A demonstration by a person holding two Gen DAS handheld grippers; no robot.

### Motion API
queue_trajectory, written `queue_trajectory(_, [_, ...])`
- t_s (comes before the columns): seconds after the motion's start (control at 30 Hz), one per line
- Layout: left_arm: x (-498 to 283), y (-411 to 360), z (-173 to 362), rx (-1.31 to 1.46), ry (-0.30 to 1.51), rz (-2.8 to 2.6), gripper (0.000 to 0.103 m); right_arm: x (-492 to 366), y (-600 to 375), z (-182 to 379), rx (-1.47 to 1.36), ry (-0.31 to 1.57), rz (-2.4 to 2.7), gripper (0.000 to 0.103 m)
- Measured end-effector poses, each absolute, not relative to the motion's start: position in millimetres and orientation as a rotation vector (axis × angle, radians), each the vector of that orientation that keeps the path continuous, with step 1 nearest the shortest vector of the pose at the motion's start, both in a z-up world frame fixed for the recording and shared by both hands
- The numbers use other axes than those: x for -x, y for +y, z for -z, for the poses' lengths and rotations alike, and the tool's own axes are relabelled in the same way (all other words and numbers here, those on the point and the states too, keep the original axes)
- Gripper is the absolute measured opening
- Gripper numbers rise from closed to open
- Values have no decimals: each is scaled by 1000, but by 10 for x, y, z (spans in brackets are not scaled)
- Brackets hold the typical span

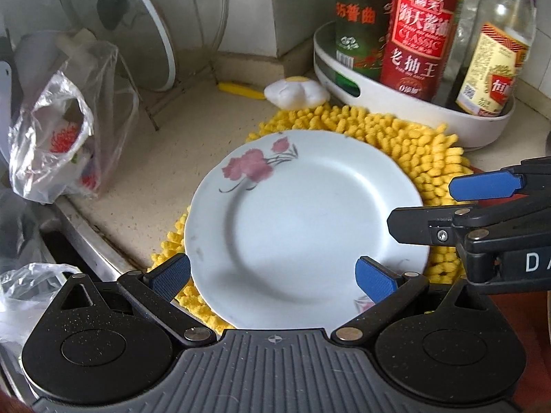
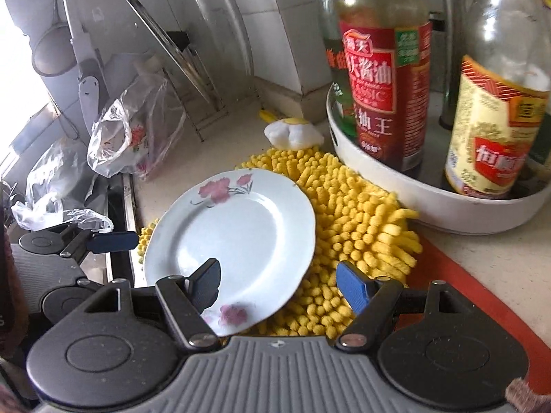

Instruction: Organize plates and bowls

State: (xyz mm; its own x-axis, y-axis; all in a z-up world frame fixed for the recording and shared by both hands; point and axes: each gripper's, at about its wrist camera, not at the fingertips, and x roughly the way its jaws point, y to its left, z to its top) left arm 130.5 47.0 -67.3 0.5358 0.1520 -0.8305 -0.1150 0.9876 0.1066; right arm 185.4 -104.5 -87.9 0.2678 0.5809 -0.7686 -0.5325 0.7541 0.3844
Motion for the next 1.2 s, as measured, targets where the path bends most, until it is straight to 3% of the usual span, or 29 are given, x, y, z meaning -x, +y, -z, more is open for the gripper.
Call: queue_trajectory(1.2, [-1523, 705, 754, -36, 1015, -120, 103, -2146, -734, 1184, -99, 1176, -758, 71])
